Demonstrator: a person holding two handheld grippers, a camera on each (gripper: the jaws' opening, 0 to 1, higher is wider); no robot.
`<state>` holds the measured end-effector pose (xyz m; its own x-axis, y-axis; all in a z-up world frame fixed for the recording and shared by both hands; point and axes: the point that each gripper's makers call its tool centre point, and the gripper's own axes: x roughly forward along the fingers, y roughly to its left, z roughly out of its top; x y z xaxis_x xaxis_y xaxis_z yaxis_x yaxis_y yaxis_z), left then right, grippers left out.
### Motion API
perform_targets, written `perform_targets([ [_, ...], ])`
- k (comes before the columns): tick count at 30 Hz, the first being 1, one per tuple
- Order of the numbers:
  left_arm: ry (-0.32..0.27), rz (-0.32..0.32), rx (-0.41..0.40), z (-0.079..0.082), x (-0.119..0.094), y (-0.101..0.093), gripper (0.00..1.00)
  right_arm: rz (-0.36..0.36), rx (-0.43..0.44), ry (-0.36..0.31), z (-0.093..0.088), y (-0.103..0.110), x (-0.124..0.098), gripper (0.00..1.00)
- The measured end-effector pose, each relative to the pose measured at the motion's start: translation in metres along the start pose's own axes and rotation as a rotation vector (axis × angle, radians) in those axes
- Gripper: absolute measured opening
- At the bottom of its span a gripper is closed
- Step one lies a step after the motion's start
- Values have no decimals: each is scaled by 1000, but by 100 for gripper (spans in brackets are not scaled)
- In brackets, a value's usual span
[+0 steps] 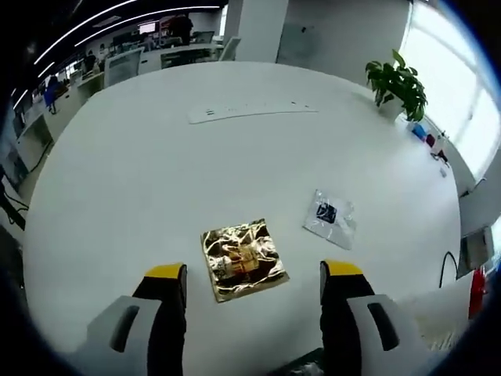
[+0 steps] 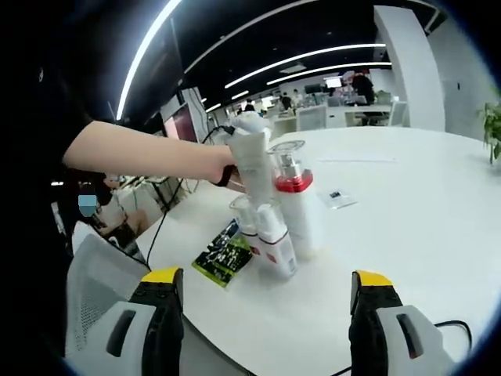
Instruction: Arrange the skincare products in the storage area until every visible bottle or jar stands upright without overlapping.
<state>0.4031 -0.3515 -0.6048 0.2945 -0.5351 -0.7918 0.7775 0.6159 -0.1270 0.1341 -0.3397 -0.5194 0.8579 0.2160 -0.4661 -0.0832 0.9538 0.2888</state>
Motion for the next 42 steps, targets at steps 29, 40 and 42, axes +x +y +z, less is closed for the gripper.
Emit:
perform_targets([
  [29, 85, 49, 180, -2, 0, 18, 8, -2, 4, 2, 0, -1, 1, 92],
  [40, 38, 62, 219, 9, -1, 29, 52, -2, 1, 0, 0, -1, 0, 92],
  [42, 41, 72, 208, 13, 5, 37, 58, -3, 0, 0, 0, -1, 1, 92],
])
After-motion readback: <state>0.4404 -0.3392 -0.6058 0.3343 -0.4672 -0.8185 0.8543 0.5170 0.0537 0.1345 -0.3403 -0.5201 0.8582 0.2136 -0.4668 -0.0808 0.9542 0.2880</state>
